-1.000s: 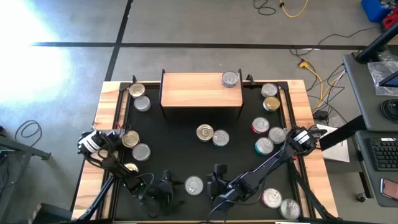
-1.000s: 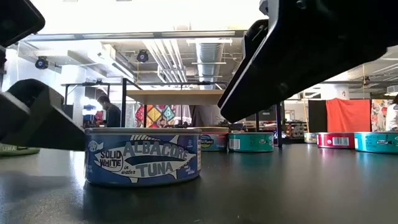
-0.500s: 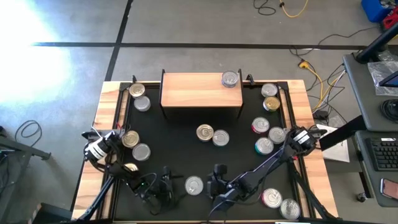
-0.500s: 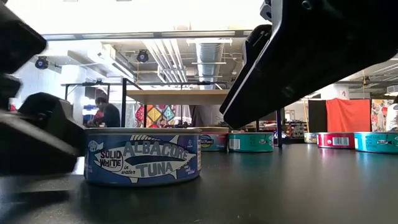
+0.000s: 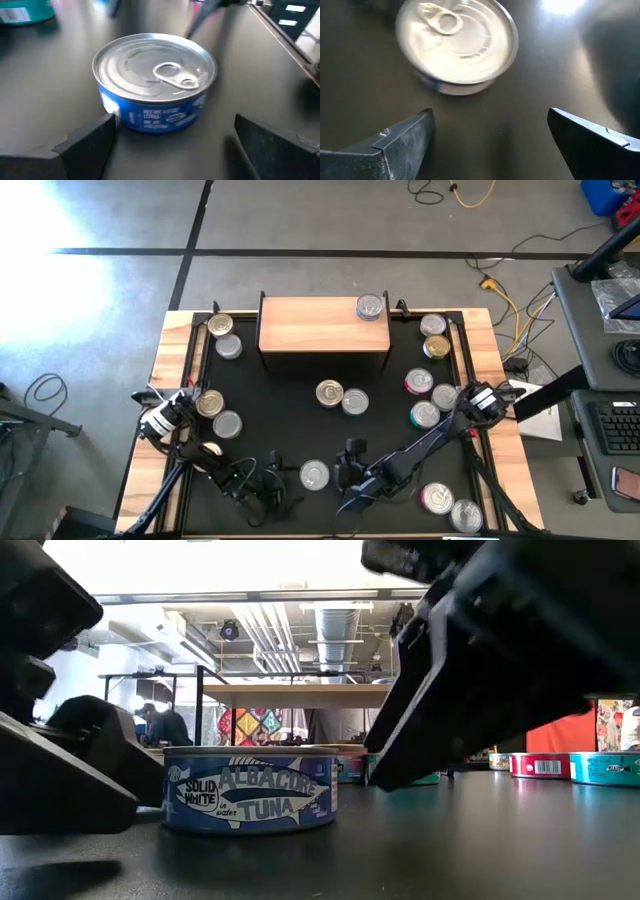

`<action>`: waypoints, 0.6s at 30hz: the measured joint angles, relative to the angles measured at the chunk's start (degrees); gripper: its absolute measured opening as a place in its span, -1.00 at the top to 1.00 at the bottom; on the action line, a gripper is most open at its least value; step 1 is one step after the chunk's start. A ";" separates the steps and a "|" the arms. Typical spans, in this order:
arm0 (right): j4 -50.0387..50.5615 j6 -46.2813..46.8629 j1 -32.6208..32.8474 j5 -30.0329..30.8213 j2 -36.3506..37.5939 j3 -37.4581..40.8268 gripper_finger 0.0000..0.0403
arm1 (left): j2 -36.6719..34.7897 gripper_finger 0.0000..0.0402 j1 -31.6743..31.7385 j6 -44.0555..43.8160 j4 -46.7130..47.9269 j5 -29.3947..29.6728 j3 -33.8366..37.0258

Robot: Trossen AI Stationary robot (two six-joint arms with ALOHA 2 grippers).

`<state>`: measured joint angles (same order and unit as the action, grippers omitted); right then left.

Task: Stack canned seafood by type on shelf
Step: Stack the blue tuna can on top of the other blue tuna can on the shelf

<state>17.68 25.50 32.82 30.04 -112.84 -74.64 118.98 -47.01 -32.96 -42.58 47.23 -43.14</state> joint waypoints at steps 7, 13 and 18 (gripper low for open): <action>-1.26 -2.44 -2.27 -0.85 0.00 0.06 -0.91 | 0.02 -0.99 4.32 4.80 3.73 -4.05 -2.80; -2.25 -4.12 -3.13 -1.57 0.00 0.07 -0.91 | 0.02 -0.99 6.58 9.51 3.12 -5.43 -3.29; -3.54 -6.11 -3.22 -1.57 0.00 0.09 -0.91 | 0.13 -0.99 6.81 12.48 3.35 -6.22 -4.76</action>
<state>14.13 19.39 29.61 28.47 -112.84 -74.54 119.11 -40.21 -20.48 -39.23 41.01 -47.89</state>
